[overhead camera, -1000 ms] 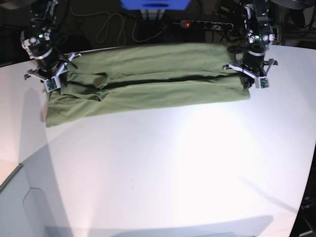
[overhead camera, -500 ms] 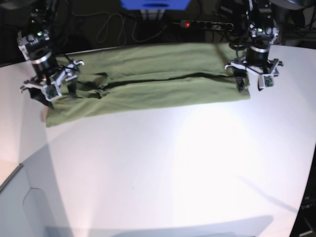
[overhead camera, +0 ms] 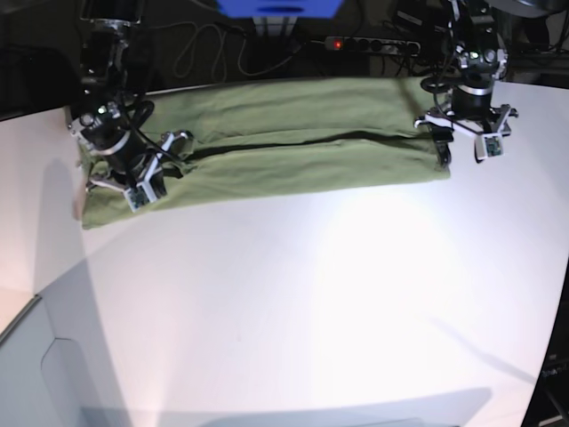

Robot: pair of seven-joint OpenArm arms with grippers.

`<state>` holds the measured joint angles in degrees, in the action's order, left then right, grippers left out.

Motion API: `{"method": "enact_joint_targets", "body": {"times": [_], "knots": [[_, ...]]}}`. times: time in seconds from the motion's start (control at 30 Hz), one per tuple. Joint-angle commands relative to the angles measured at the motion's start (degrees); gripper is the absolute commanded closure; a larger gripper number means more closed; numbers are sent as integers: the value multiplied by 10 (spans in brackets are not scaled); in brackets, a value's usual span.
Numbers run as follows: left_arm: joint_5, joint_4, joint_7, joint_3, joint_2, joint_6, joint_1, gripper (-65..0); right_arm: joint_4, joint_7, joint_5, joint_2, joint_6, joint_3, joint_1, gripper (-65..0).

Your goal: Fold the T-shirt properly

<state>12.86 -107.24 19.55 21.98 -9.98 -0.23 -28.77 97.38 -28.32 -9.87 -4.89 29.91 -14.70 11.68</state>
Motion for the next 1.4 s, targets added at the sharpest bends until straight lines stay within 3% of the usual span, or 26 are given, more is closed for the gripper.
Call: {"method": "enact_joint_targets", "body": {"times": [0.0, 0.23, 0.5, 0.7, 0.97, 1.37], "knots": [[2, -8, -14, 3, -4, 2, -1, -381, 9, 15, 8, -5, 1, -1, 7, -7], [2, 39, -14, 3, -4, 2, 14, -381, 22, 19, 8, -5, 1, -1, 81, 0], [3, 30, -14, 3, -4, 2, 13, -381, 143, 19, 9, -17, 2, -6, 153, 0], [3, -10, -14, 4, 12, 2, 10, -381, 169, 14, 12, -20, 2, 2, 111, 0], [3, -14, -14, 4, 23, 2, -3, -381, 46, 14, 9, -22, 2, 63, 17, 0], [3, -3, -14, -1, 25, 2, -15, -382, 31, 17, 9, -24, 2, 103, 80, 0]]}}
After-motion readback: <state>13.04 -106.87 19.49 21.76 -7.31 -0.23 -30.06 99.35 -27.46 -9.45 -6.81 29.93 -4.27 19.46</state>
